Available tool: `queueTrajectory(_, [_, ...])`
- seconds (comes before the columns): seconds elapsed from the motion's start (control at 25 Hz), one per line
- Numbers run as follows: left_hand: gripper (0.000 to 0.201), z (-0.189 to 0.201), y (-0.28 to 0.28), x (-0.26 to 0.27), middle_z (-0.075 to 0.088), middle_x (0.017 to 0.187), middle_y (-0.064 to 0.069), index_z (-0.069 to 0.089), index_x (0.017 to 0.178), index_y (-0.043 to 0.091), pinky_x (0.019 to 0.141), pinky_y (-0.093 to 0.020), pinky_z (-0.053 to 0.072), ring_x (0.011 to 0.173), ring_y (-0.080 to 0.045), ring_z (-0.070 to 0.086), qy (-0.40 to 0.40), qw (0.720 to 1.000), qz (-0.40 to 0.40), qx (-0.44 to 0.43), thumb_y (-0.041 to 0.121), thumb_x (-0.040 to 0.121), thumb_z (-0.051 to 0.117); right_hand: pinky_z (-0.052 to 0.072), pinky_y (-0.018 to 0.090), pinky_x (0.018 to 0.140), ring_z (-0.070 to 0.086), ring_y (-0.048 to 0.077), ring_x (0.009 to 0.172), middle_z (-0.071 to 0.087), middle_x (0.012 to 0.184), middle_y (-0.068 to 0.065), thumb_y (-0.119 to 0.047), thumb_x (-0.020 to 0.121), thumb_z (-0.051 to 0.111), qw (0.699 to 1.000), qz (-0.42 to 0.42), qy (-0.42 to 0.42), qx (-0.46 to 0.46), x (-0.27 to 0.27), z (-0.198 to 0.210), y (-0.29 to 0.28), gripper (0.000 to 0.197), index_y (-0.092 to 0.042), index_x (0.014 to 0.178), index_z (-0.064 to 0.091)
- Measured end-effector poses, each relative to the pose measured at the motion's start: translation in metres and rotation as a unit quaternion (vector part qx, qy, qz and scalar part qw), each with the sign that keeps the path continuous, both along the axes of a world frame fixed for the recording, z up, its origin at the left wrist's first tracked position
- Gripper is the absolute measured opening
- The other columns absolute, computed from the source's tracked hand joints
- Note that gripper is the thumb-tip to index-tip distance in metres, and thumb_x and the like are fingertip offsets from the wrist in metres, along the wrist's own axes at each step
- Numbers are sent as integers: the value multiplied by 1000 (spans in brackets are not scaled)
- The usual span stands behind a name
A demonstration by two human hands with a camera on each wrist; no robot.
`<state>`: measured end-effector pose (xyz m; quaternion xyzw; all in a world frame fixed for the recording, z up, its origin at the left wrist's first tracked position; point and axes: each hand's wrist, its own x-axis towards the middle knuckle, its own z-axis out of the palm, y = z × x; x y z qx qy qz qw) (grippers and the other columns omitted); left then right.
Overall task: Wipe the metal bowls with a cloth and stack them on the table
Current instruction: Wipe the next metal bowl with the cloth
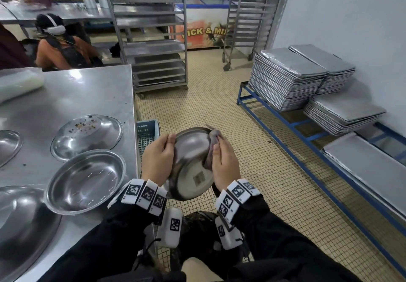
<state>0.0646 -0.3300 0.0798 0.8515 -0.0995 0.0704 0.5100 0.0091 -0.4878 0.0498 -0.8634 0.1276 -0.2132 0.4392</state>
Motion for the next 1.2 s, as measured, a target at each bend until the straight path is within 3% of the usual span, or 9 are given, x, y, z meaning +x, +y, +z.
queueTrajectory(0.08, [38, 0, -3, -2, 50, 56, 2, 53, 68, 18, 51, -24, 33, 51, -12, 42, 3, 1000, -10, -10, 34, 101, 43, 48, 7, 79, 56, 13, 110, 35, 147, -2, -28, 102, 30, 997, 36, -64, -34, -9, 0, 11, 40, -28, 142, 31])
queueTrajectory(0.16, [39, 4, -10, -6, 52, 57, 0, 54, 68, 16, 53, -29, 37, 53, -14, 44, -11, 1000, -21, -10, 33, 101, 44, 54, 34, 90, 39, 22, 134, 25, 154, -4, -34, 100, 28, 989, 49, -101, -97, -10, -2, 23, 38, -29, 137, 35])
queueTrajectory(0.24, [38, 6, -14, -10, 51, 56, 3, 53, 67, 18, 53, -29, 36, 52, -13, 43, -30, 999, -28, -3, 33, 101, 45, 37, 45, 109, 11, 18, 146, 20, 157, -5, -40, 99, 27, 986, 25, -91, -136, -3, 0, 24, 43, -25, 138, 40])
queueTrajectory(0.32, [37, 8, -14, -11, 49, 54, 7, 53, 66, 21, 52, -27, 34, 50, -11, 42, -38, 999, -33, -19, 33, 100, 46, 29, 32, 111, 13, 16, 144, 22, 156, -5, -42, 100, 27, 992, -9, -71, -106, 2, 9, 16, 47, -22, 140, 40])
queueTrajectory(0.4, [37, 7, -12, -11, 47, 53, 6, 55, 68, 19, 51, -26, 34, 49, -11, 41, -33, 997, -35, -59, 33, 100, 46, 35, 22, 105, 32, 17, 137, 34, 150, -3, -37, 101, 29, 997, -42, -68, -7, 0, 13, 4, 42, -23, 138, 43])
queueTrajectory(0.64, [32, -8, 7, -6, 58, 58, 9, 62, 75, 21, 57, -18, 43, 55, -6, 51, 29, 983, -24, -177, 30, 101, 46, 47, 38, 96, 57, 18, 109, 61, 117, -1, -42, 100, 32, 925, -69, 31, 371, -9, -16, -23, 33, -31, 116, 58])
queueTrajectory(0.88, [20, -33, 22, -4, 62, 109, 0, 62, 112, 20, 97, -45, 49, 105, -21, 59, 95, 987, -37, -122, 25, 100, 48, 44, 13, 61, 59, 7, 78, 61, 87, -7, -40, 100, 36, 979, -26, 36, 197, -15, -3, -37, 27, -22, 99, 56])
queueTrajectory(1.12, [21, -8, 7, -16, 66, 85, 4, 67, 102, 16, 69, -22, 51, 78, -13, 63, 20, 992, -122, 27, 31, 96, 53, 40, 12, 73, 54, 8, 88, 60, 99, -5, -30, 100, 40, 988, 143, 35, -50, 3, 26, -33, 27, -14, 108, 60])
queueTrajectory(1.2, [28, -4, 5, -16, 68, 76, -4, 69, 92, 12, 64, -34, 54, 71, -25, 63, 10, 993, -117, 27, 35, 95, 53, 43, 18, 77, 55, 10, 90, 62, 100, -3, -32, 99, 40, 983, 155, 17, -95, 7, 28, -30, 28, -14, 106, 60])
